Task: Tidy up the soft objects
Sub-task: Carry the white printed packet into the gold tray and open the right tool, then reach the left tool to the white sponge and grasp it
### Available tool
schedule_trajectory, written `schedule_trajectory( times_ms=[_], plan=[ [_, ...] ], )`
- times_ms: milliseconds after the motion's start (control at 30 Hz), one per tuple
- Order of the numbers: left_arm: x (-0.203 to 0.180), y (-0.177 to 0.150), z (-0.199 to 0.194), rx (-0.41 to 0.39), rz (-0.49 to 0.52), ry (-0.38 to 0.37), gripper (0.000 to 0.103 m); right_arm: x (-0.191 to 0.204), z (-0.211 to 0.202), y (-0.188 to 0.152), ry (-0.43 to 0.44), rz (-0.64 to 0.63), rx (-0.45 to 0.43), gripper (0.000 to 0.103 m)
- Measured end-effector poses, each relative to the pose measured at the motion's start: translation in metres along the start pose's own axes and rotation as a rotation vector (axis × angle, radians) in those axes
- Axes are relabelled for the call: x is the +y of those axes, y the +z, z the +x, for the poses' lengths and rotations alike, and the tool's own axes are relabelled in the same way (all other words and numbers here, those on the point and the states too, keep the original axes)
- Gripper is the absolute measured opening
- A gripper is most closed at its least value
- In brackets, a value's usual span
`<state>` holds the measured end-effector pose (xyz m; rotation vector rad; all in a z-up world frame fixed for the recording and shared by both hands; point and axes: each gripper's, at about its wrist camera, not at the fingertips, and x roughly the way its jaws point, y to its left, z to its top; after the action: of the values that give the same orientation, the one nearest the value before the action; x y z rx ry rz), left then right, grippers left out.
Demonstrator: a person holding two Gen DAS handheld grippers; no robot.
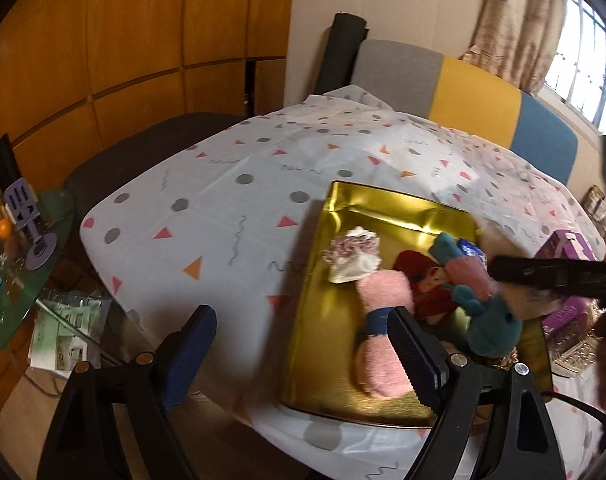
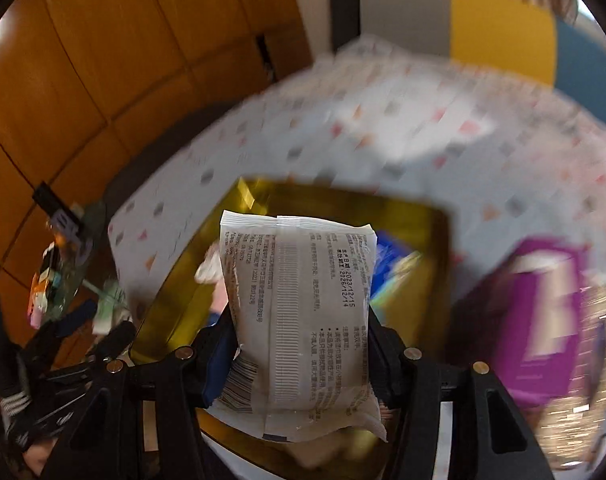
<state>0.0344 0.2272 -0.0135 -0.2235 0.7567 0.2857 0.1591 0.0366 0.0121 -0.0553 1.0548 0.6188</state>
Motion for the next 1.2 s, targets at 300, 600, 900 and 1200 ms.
schedule_trajectory(
  times_ms=[300, 600, 900, 1200],
  plan=[
    [0.008, -0.003, 0.006, 0.016, -0.016, 0.003, 0.088, 0.017, 0.059, 0.009, 0.002, 0.056, 0.060, 0.062],
    [-0.002, -0.003, 0.001, 0.010, 0.007, -0.011, 0.088, 0.012, 0.047, 0.006, 0.011, 0.076, 0.024, 0.074],
    [-0.014, -0.003, -0.007, -0.005, 0.041, -0.025, 0.088, 0.010, 0.007, -0.008, -0.061, 0.046, -0.084, 0.074],
    [-0.031, -0.004, -0.017, -0.019, 0.087, -0.049, 0.088, 0.004, -0.037, -0.026, -0.131, 0.017, -0.187, 0.074]
  ],
)
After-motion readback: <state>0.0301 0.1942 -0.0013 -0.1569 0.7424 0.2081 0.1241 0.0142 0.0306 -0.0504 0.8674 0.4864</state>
